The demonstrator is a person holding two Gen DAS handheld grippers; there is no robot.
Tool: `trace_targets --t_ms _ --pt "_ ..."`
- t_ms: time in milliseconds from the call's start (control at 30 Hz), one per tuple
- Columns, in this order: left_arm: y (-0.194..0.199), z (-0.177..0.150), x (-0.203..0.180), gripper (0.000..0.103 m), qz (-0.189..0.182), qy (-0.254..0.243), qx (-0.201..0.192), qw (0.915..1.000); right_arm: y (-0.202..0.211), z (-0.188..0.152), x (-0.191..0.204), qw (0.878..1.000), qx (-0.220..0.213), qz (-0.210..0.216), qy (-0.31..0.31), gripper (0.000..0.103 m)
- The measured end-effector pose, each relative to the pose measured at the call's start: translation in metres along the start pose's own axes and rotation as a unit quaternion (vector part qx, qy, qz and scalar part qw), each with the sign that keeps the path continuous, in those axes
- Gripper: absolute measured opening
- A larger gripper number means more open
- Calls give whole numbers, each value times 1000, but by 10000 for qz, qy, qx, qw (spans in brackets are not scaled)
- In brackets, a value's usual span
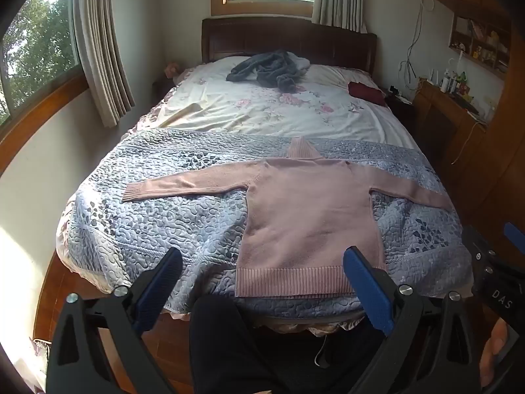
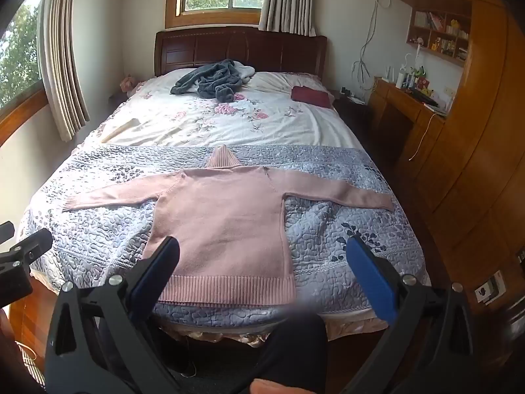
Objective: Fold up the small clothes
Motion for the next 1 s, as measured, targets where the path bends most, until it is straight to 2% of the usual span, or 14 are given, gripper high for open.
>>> trace_targets --t_ms 1000 --pt "0 2 2 99 3 3 -56 10000 0 0 0 10000 -50 -8 13 100"
Point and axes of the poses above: each gripper's, at about its wrist camera, not at the fingertips, and y roughly against the way its jaws point, x to its left, z to its top, the point moved 1 cm from there along -y, roughly the way its jaws point, and after that the axes turned 15 degrees about -x, right-handed, at the moved point
